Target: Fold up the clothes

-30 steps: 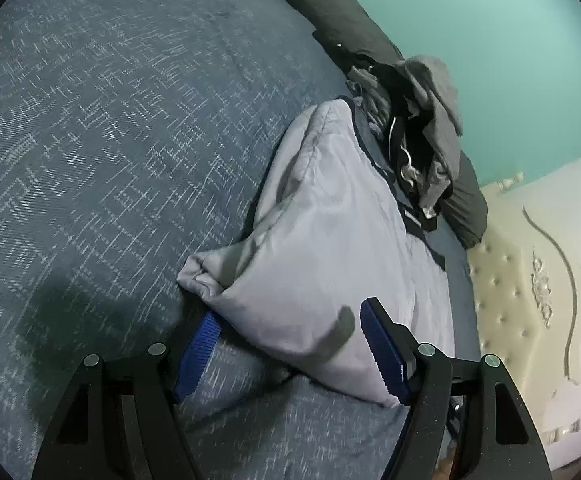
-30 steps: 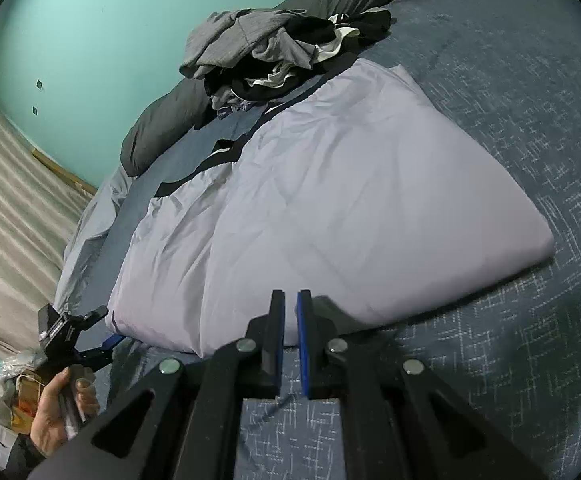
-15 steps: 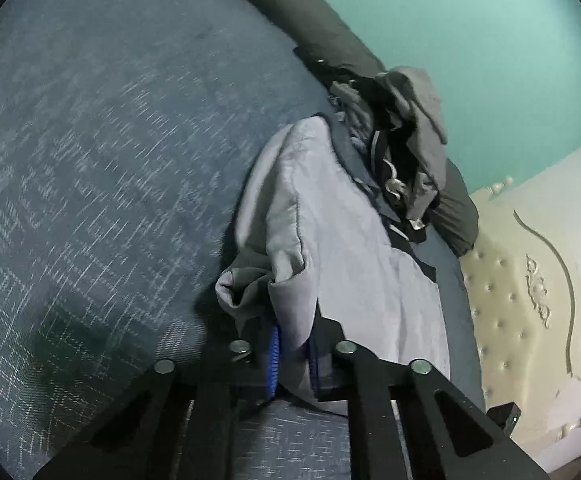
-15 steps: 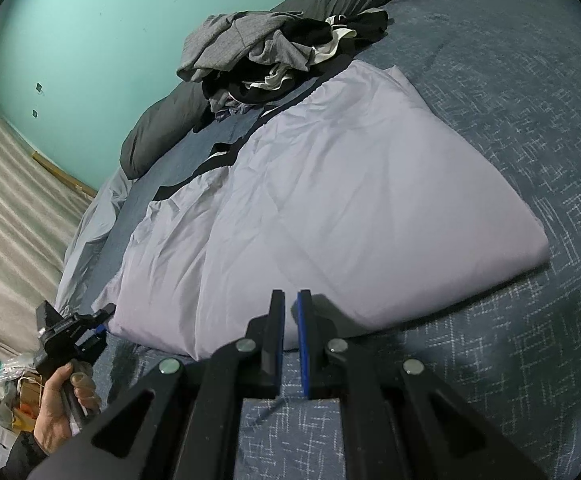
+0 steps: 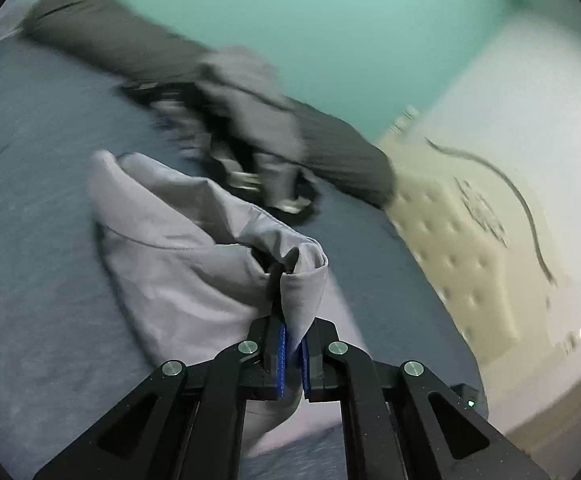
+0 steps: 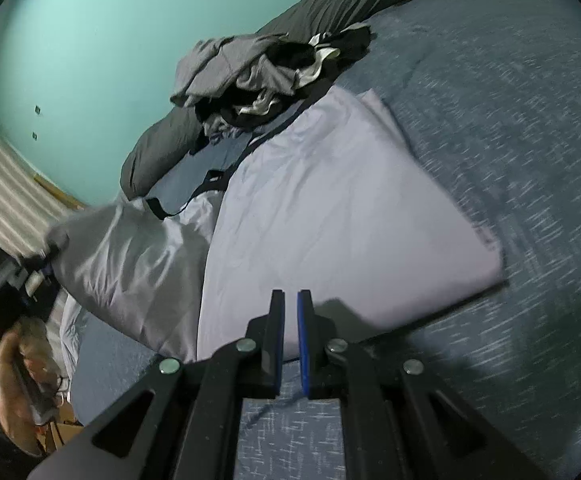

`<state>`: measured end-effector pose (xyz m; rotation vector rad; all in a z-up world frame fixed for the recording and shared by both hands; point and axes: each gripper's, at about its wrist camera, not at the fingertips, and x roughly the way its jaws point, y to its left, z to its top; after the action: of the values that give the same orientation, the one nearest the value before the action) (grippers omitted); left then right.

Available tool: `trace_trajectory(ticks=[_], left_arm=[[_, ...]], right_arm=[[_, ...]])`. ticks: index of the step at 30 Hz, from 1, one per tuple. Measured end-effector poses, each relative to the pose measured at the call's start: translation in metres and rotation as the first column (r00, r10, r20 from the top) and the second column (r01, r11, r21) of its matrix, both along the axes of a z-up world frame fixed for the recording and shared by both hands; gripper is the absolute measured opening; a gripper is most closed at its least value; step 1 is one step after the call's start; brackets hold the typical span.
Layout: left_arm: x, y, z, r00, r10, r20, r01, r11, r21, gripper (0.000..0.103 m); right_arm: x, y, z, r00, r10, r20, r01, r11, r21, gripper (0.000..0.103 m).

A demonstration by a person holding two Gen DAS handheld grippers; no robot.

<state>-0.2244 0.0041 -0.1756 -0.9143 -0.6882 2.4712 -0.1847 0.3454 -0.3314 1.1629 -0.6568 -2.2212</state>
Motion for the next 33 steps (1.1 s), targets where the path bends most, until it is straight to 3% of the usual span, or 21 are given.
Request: trace_trajectory(ticks=[3, 8, 10, 12, 15, 19, 24, 25, 27, 31, 33], left_arm=[[-0.016, 0.072, 0.007, 0.991, -0.134, -0.010, 0.133, 0.987, -0.086, 0.005], [-0.034, 0.176, -0.036, 0.935, -0.334, 0.117, 0.352, 0.913, -0.204, 0.007], [-0.035, 0.203, -0.054, 0.909, -0.378, 0.176, 0.412, 0.880, -0.237, 0.010], [-0.027, 0.209, -0.054, 0.899, -0.402, 0.176, 0.435, 0.869, -0.236, 0.023], [-0.018, 0.200, -0.042, 0.900, -0.408, 0.151, 0.433, 0.873, -0.222, 0.039], [-0.007, 0.156, -0.023, 0.944, -0.302, 0.135, 0.328, 0.907, -0.263, 0.040], [-0.011, 0.112, -0.036, 0.966, -0.195, 0.170, 0.243, 0.908, -0.341, 0.040], [-0.010, 0.105, -0.041, 0.968, -0.178, 0.179, 0.231, 0.908, -0.350, 0.040], [-0.009, 0.096, -0.052, 0.967, -0.158, 0.199, 0.221, 0.907, -0.358, 0.040], [-0.009, 0.087, -0.078, 0.959, -0.143, 0.245, 0.227, 0.905, -0.359, 0.040], [-0.009, 0.088, -0.089, 0.953, -0.149, 0.262, 0.239, 0.903, -0.357, 0.040]], right_arm=[[-0.003, 0.016, 0.001, 0.999, -0.032, 0.000, 0.032, 0.999, -0.017, 0.006], [-0.008, 0.041, 0.003, 0.996, -0.088, 0.007, 0.088, 0.995, -0.040, 0.006], [-0.010, 0.049, 0.002, 0.994, -0.106, 0.011, 0.106, 0.993, -0.045, 0.006], [-0.012, 0.055, 0.001, 0.993, -0.118, 0.021, 0.119, 0.991, -0.053, 0.006], [-0.013, 0.058, 0.001, 0.992, -0.122, 0.024, 0.123, 0.991, -0.060, 0.006], [-0.015, 0.058, 0.007, 0.992, -0.122, 0.016, 0.123, 0.990, -0.068, 0.006], [-0.012, 0.067, 0.013, 0.986, -0.167, 0.014, 0.167, 0.982, -0.086, 0.009], [-0.011, 0.070, 0.014, 0.984, -0.179, 0.018, 0.179, 0.979, -0.096, 0.012], [-0.011, 0.076, 0.017, 0.980, -0.196, 0.020, 0.197, 0.970, -0.140, 0.037], [-0.013, 0.076, 0.026, 0.981, -0.192, 0.000, 0.188, 0.963, -0.195, 0.044], [-0.015, 0.070, 0.029, 0.985, -0.172, -0.005, 0.168, 0.966, -0.197, 0.053]])
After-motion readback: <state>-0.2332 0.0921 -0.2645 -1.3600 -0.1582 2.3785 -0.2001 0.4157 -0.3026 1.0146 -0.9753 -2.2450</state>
